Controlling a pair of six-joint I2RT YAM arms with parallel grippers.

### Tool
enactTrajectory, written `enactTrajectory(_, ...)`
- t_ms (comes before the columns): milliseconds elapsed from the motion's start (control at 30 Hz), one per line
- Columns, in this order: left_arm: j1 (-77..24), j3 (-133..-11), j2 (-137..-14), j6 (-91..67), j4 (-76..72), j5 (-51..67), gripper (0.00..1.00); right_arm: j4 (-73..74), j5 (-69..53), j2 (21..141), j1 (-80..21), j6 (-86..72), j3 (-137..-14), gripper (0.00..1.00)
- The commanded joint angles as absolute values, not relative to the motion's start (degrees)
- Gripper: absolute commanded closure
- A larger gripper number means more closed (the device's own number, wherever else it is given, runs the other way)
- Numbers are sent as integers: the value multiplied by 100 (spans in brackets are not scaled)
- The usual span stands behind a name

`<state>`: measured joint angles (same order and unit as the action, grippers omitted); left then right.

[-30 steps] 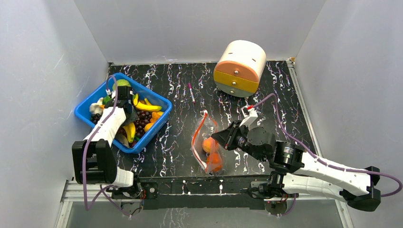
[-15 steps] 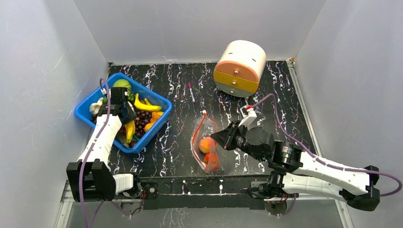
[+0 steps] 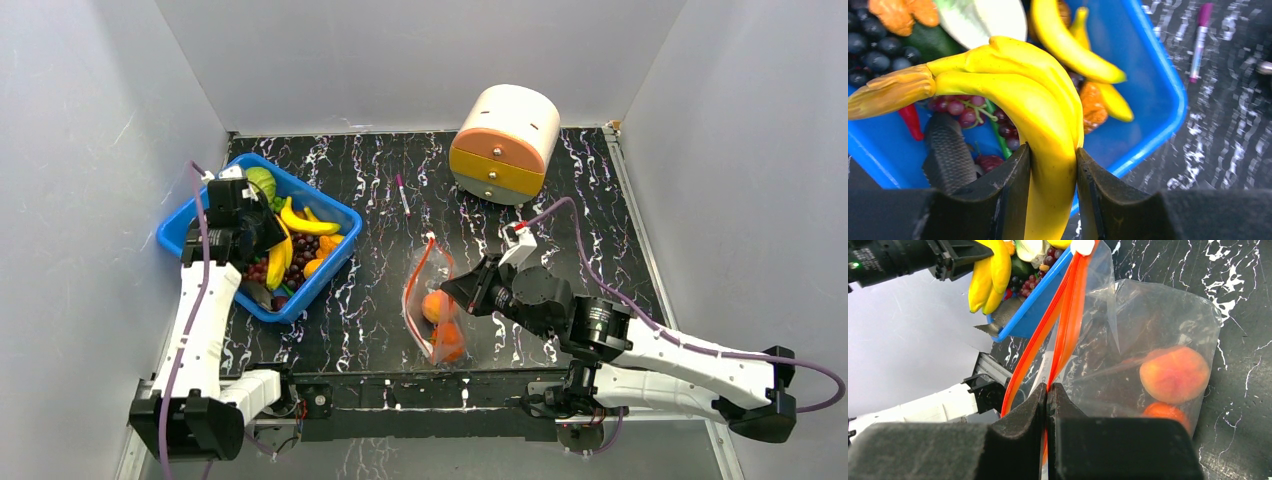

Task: Place the food in the zip-top bag and seal the zipper
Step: Pick up the fake fruit from the bin, then place the fake fruit in the zipper food storage bag.

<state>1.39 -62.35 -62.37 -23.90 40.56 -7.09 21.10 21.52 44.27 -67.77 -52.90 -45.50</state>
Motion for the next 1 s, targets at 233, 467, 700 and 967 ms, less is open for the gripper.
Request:
enactTrajectory(233,163,-6497,-5249,-2123,3721,1950,90,1600,2387,4578,-6776,-5506,-4702,100)
enactTrajectory(467,-65,-6411,-5022,-2430,3303,4091,90,1588,2562,4790,-6776,-5345,-4882,100)
enactTrajectory(700,-270,-5693,-4750,-4138,1380,6152,90,1286,2451,5018,-6776,-5297,-4979,100)
enactTrajectory(967,-765,-5373,-4782,-4411,1021,6817,89,1121,2893,5229,-6772,-4277,-5133,100)
